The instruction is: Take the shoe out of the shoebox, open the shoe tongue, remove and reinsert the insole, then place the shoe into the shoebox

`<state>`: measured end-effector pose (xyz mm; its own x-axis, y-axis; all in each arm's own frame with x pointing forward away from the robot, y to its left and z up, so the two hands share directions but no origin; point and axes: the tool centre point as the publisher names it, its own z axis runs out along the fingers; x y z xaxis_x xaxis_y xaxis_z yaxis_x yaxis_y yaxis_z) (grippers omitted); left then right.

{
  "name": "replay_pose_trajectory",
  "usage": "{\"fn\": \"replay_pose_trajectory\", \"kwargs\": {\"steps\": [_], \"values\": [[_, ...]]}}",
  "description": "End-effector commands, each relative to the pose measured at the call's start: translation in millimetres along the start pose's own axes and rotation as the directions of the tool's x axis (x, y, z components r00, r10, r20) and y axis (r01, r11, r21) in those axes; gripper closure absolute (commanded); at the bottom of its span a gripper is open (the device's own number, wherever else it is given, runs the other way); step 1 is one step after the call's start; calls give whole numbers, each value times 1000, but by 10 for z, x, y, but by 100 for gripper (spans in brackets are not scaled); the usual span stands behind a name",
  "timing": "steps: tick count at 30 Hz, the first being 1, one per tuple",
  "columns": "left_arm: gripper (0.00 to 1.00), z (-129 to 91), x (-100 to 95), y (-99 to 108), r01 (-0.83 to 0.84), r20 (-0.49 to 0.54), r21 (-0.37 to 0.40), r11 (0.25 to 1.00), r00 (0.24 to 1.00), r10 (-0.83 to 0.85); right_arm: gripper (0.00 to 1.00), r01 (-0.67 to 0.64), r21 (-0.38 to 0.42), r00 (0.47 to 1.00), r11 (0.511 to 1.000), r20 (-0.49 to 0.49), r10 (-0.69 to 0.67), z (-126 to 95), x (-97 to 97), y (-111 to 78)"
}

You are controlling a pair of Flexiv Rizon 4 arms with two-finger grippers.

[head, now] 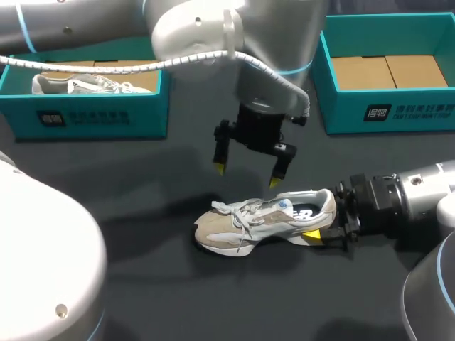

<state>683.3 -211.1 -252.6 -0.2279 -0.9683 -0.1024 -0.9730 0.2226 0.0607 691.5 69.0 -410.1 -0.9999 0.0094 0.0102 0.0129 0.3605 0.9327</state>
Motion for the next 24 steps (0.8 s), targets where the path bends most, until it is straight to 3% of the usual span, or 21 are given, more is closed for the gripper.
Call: {"fn": "replay_pose_trajectory", "kwargs": {"steps": [1,11,19,24], "values": [[0,22,172,-77,205,53,-83,975,978,-201,100,0,3,1000,1000,2,0,34,11,-2],[0,22,172,-77,205,53,-83,975,978,-201,100,0,3,1000,1000,2,0,34,11,-2],[0,128,403,-81,311,103,-152,938,949,-298,100,0,3,1000,1000,2,0,34,11,-2],[0,196,543,-59,371,150,-140,918,924,-350,100,0,3,1000,1000,2,0,34,11,-2]]}}
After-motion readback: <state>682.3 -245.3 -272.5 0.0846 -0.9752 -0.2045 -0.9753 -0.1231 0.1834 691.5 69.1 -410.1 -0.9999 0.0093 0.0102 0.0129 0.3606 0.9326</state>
